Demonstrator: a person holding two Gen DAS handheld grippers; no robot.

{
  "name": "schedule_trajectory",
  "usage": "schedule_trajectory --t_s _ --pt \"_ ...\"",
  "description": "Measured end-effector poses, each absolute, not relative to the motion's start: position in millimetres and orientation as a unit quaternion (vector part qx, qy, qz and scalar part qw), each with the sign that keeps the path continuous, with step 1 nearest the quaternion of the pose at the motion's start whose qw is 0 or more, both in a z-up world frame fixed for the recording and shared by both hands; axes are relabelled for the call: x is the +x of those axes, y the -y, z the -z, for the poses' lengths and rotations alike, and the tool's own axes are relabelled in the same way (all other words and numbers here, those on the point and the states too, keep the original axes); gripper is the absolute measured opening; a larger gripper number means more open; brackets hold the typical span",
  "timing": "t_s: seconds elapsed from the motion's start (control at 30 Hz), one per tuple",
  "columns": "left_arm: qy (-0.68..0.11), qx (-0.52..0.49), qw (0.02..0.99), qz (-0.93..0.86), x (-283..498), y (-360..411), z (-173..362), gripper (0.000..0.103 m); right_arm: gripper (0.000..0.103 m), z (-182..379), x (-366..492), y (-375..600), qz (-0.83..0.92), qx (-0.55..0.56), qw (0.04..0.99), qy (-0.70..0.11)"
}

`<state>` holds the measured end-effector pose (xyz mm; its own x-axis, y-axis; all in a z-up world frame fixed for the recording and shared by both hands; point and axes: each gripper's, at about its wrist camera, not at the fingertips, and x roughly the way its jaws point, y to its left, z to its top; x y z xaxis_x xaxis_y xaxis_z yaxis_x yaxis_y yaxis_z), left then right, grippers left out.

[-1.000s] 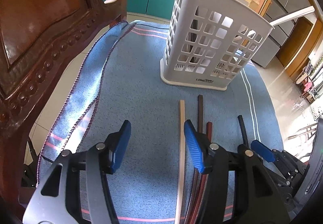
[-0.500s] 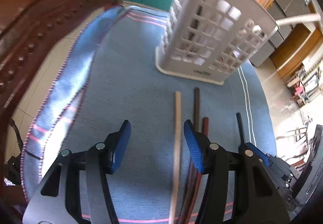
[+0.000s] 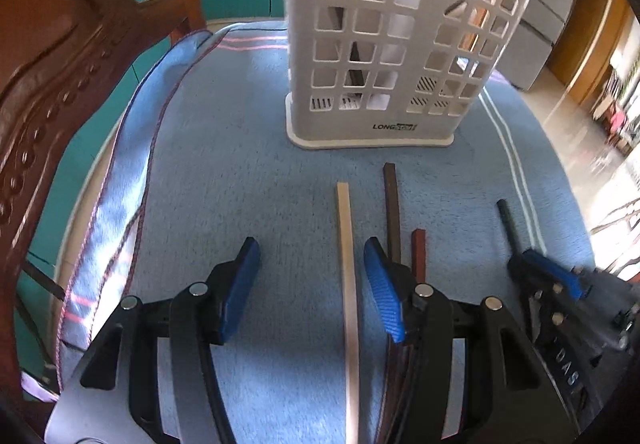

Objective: Organize utensils
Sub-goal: 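Hold the black chopstick in the right gripper while the left approaches a light chopstick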

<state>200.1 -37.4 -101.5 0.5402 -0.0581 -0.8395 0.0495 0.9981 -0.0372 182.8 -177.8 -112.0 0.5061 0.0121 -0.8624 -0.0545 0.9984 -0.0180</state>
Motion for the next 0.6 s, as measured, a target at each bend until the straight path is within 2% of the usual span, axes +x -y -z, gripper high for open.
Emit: schedule_trajectory --t_s 0.1,0.53,0.6 --pt "-0.470 0.023 0.882 0.029 201.8 46.4 101.3 0.057 0.012 111.6 193.3 170.9 -0.011 -0.047 0.865 -0.500" --pt "-0.477 0.019 0.878 0.032 210.7 48.9 99.8 0.057 0.014 111.6 198.2 150.6 0.003 -0.107 0.862 -0.496" --pt "-0.477 0.014 0.878 0.031 210.9 46.1 101.0 0.052 0.014 111.5 195.0 150.3 0.003 -0.114 0.862 -0.493"
